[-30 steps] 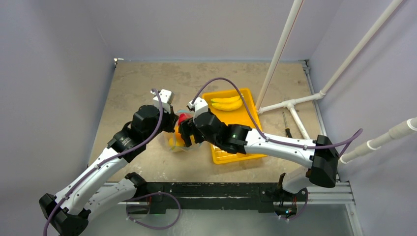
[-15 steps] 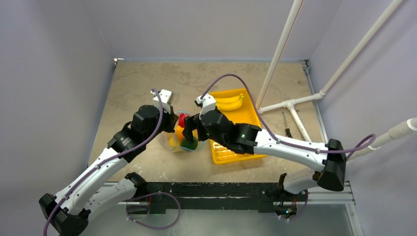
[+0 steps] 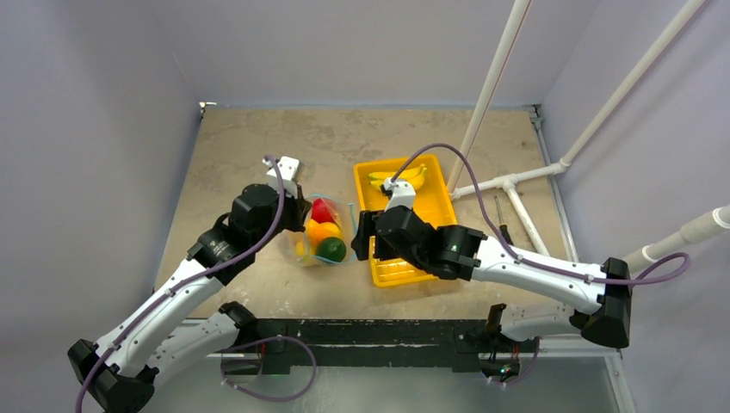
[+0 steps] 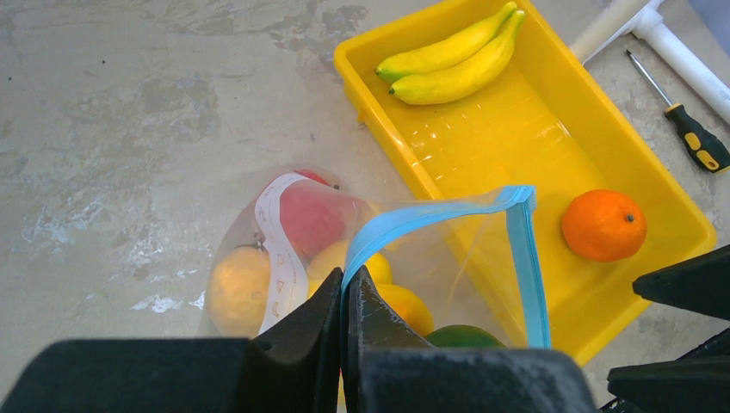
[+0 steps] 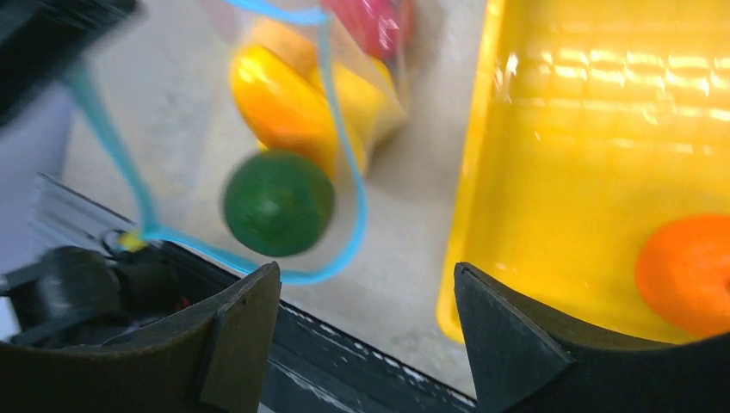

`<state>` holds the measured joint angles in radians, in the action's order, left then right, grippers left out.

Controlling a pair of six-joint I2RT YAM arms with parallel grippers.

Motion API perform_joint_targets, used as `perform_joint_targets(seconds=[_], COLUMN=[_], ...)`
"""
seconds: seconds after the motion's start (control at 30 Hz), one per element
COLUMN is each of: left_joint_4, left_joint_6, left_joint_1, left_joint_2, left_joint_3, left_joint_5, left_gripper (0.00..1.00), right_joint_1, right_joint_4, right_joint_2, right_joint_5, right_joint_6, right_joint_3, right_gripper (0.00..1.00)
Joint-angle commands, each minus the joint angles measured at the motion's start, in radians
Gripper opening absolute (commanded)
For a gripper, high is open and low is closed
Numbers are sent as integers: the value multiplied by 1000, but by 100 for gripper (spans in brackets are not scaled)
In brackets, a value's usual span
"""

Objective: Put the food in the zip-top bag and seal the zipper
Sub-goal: Place the fake fruit in the zipper food storage bag, then pick up the fake fruit from the bin.

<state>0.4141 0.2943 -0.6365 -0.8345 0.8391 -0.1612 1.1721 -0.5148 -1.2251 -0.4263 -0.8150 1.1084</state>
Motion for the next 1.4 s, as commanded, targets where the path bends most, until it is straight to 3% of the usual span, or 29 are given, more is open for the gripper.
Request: perform_joint_targets(seconds=[0.0,0.13,0.27,0.6,0.87,1.37], left_joint_4=[-8,-9,-9,-12,-12,-17], left_joint_6=[-9,-9,-9,-7,-7,-4], left_joint_1=[-3,-2,-3,-3,-2,-3], left_joint_2=[22,28,30,30,27,40], left_joint_3=[20,20,20,21,21,19], left_joint_5=[-14,-14,-11,0,7,30], left_gripper=[0,0,0,0,0,0], right_joint_1=[1,1,-13,-227,-324,-361], right_joint_4=[-117,-184,-301,-304,-306,-305], right_joint_2=[24,38,27,47,66,-161], right_joint_5=[40,36,-48,-155,-175,-154], right_joint_6=[-134,-245,-368,-379,-396,-396], right_joint_3=[-75,-134,-143,-149,-151,-154], right_gripper=[75,74,83,91,99,99])
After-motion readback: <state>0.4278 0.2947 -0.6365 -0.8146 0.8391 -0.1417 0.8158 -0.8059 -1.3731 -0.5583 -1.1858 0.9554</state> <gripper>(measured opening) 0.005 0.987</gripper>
